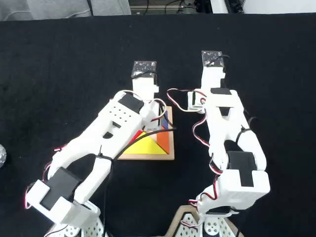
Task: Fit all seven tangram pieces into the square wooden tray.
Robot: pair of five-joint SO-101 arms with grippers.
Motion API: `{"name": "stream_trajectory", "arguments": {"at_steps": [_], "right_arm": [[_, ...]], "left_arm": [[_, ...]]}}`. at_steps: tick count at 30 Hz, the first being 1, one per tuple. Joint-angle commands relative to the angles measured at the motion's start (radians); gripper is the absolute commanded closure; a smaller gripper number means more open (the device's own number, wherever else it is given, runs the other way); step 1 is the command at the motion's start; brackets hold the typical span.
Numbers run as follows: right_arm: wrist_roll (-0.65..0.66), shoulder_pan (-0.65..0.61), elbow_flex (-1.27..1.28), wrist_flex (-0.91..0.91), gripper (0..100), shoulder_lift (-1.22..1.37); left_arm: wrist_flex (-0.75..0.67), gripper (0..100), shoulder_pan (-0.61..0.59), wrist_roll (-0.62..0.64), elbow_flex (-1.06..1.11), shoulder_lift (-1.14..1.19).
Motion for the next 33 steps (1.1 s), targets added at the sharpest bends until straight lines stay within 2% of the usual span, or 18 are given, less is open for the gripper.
{"name": "stream_trajectory", "arguments": {"at_steps": [1,13,19,24,29,33], "right_arm": [[-0.009,0.012,-0.067,-0.017,98.7,-0.012],[-0.009,0.014,-0.067,-0.017,98.7,-0.012],[-0.008,0.014,-0.067,-0.017,98.7,-0.012],[-0.006,0.014,-0.067,-0.017,98.7,-0.012],[-0.006,0.014,-0.067,-0.017,98.7,-0.012],[-0.006,0.012,-0.067,-0.017,98.7,-0.012]], "left_arm": [[-0.018,86,0.030,0.014,0.005,-0.005],[-0.025,85,0.044,0.008,0.039,-0.005],[-0.023,69,0.041,-0.020,0.039,-0.003],[-0.023,68,0.036,-0.063,0.039,-0.003],[0.000,68,-0.054,-0.066,0.028,-0.021],[0.164,68,-0.205,-0.175,-0.031,-0.097]]}}
